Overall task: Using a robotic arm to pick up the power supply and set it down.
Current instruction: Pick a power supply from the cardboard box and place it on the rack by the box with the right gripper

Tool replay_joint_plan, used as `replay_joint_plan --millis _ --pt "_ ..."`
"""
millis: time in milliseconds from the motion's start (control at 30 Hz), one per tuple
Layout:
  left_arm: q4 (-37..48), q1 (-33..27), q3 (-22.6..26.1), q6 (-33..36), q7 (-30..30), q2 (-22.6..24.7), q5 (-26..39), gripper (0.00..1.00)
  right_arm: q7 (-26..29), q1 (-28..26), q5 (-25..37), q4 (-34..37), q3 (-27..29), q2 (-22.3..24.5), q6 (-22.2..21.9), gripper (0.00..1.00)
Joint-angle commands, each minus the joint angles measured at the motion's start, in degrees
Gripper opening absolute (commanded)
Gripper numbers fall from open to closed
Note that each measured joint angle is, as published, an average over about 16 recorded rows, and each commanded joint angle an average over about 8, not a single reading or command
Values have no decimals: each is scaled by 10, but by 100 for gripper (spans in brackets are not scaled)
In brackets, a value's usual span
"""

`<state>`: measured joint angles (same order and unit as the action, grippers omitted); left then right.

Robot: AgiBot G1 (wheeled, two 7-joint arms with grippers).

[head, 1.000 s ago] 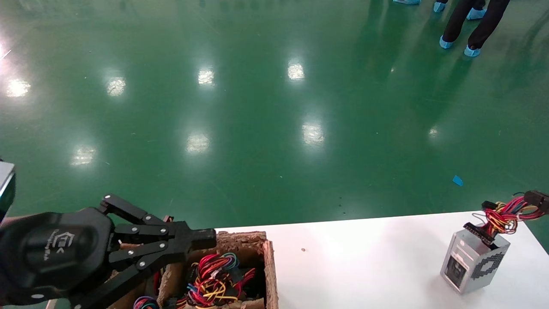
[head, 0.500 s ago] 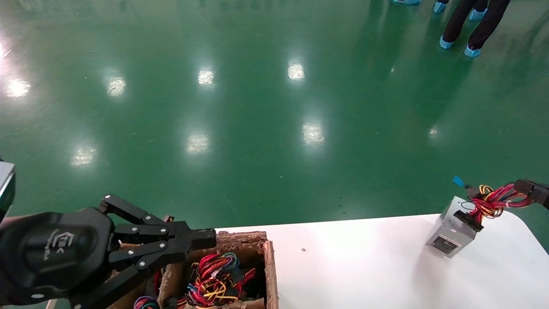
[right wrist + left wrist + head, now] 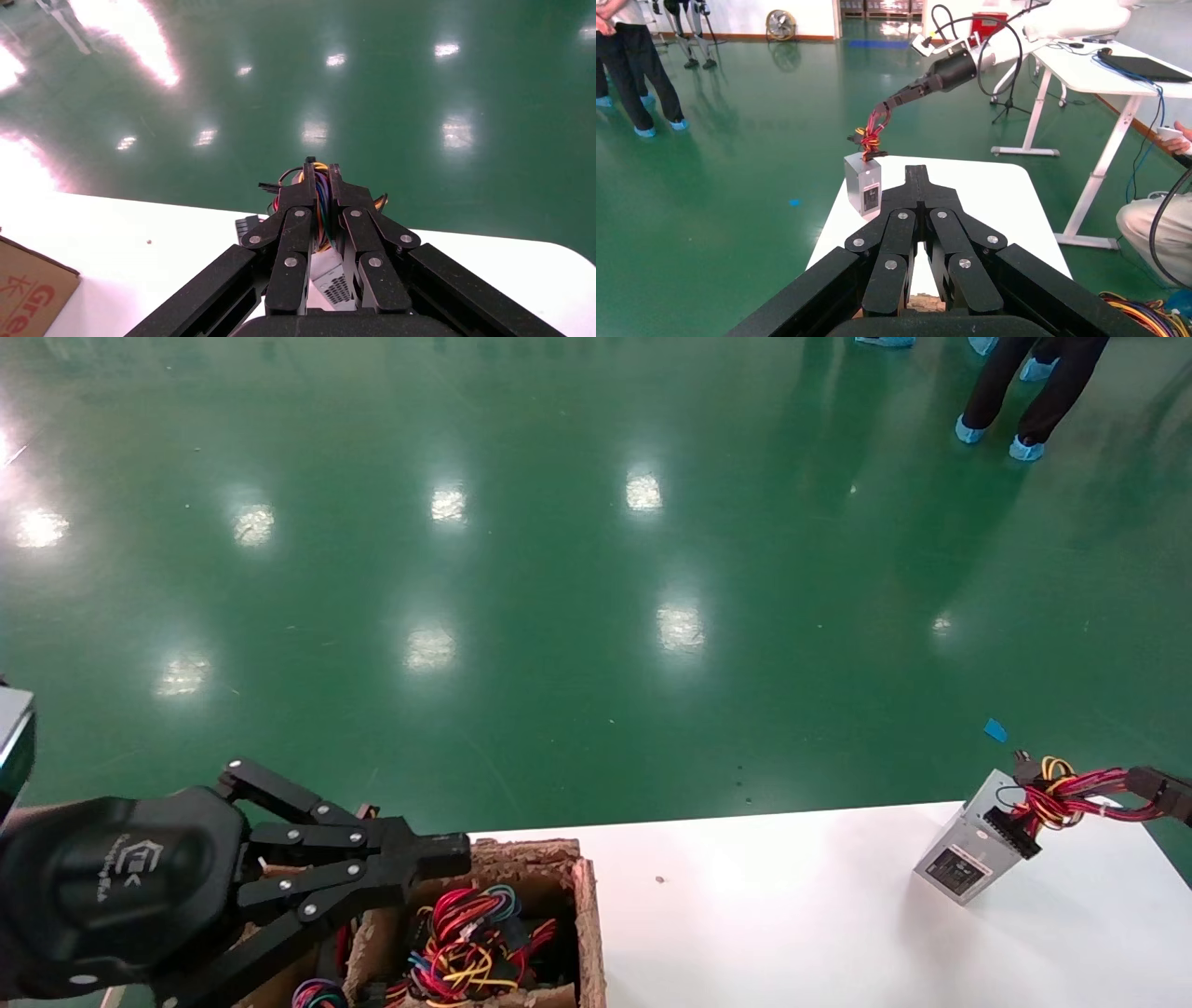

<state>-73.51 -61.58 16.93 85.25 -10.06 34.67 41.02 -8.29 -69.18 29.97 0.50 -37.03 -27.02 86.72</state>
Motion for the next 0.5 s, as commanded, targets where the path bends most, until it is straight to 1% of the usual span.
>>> replay_joint_plan --millis 33,233,267,300,500 --pt "0 0 0 0 0 0 0 0 -2 0 0 -1 0 2 -1 7" --pt "0 0 0 0 0 0 0 0 0 1 4 -3 -3 6 -2 82" --pt "0 0 0 0 0 0 0 0 1 1 5 -3 -4 6 -2 93" --pt "0 0 0 0 0 0 0 0 1 2 6 -3 -4 7 -1 100" --pt "0 0 0 0 0 0 0 0 6 10 6 0 -4 13 7 100"
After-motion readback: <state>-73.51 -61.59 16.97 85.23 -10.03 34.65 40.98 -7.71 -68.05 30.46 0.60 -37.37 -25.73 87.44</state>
